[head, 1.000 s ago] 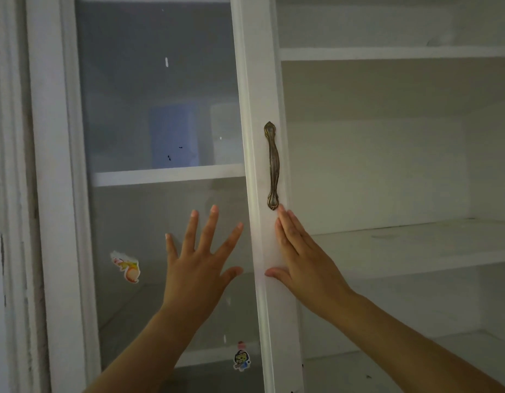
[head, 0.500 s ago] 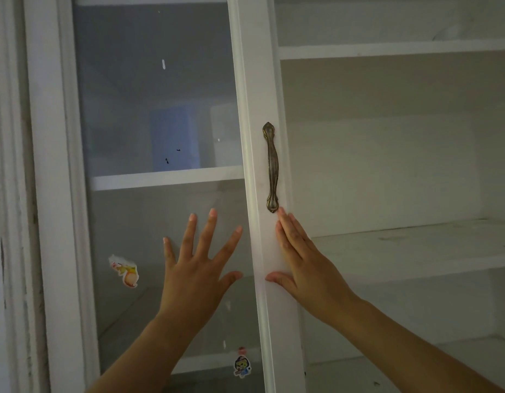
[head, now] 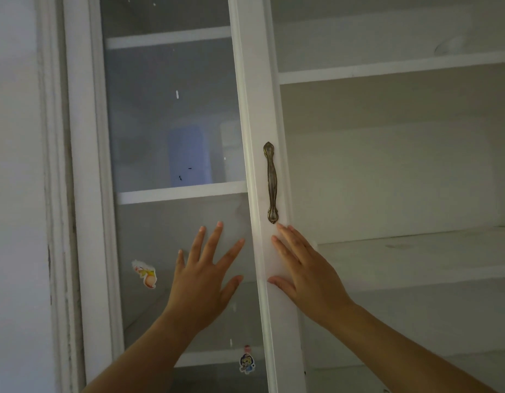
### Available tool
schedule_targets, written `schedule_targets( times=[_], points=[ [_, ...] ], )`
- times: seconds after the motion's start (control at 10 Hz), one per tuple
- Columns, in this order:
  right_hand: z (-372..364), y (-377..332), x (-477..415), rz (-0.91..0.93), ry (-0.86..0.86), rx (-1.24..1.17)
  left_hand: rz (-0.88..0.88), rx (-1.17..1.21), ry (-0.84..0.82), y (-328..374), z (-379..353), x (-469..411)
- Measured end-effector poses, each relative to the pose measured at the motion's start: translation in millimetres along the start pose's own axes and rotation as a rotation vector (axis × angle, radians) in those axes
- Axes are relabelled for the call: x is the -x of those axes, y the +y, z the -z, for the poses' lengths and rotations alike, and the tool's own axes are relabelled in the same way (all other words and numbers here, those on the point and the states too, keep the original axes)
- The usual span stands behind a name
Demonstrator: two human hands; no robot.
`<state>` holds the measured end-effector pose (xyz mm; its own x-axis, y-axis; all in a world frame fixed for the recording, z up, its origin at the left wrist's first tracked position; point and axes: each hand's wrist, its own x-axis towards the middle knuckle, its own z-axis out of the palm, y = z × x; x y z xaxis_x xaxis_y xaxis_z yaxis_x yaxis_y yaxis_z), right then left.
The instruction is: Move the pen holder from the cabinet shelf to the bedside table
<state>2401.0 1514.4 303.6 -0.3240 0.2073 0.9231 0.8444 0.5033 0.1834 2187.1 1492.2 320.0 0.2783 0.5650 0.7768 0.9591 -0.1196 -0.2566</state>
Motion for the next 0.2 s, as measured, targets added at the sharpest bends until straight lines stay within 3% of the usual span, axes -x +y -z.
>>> schedule_targets(
  times=[0.2],
  points=[
    [20.5, -10.9, -2.4, -0.019, -0.003, 0.006, -0.031, 0.122, -0.081, -1.2, 16.7, 13.5]
  ],
)
